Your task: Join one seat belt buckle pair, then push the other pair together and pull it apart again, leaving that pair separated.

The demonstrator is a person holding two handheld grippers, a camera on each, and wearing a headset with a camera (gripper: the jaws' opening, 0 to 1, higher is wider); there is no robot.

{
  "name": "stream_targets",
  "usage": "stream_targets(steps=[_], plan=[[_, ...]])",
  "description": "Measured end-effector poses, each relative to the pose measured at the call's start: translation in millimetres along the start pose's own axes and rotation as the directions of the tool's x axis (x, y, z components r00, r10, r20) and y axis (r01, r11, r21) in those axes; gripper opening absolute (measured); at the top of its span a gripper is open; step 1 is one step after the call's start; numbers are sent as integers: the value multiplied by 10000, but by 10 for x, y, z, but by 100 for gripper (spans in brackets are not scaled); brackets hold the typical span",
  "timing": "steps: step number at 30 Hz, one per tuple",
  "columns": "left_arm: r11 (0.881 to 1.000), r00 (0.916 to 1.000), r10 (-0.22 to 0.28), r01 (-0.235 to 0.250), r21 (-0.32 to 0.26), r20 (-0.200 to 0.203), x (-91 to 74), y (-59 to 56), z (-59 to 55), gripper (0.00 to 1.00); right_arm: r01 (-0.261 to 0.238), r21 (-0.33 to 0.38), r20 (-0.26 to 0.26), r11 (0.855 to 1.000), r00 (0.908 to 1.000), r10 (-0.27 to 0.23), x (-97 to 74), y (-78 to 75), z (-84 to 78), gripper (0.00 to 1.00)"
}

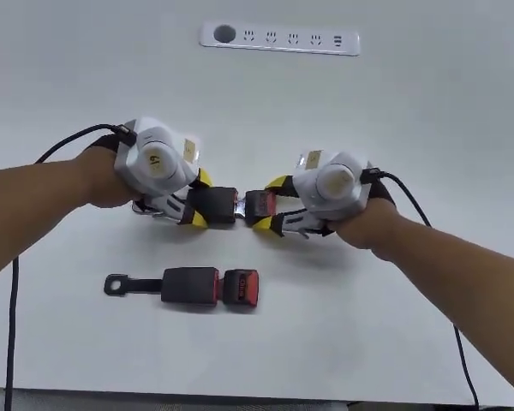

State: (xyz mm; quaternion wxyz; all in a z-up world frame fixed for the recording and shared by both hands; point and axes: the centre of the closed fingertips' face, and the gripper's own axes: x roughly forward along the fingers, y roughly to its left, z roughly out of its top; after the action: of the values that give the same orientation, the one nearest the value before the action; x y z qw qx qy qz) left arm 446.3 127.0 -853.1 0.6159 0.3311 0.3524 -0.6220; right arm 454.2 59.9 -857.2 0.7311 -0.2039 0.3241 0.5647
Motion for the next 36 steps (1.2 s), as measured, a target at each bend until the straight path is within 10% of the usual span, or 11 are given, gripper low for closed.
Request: stream_targets(steps=[36], plan=[[9998,10000,41,-41,-174,0,4,-1,13,34,0,73,42,10000,10000,0,-557,-111,-418,36]])
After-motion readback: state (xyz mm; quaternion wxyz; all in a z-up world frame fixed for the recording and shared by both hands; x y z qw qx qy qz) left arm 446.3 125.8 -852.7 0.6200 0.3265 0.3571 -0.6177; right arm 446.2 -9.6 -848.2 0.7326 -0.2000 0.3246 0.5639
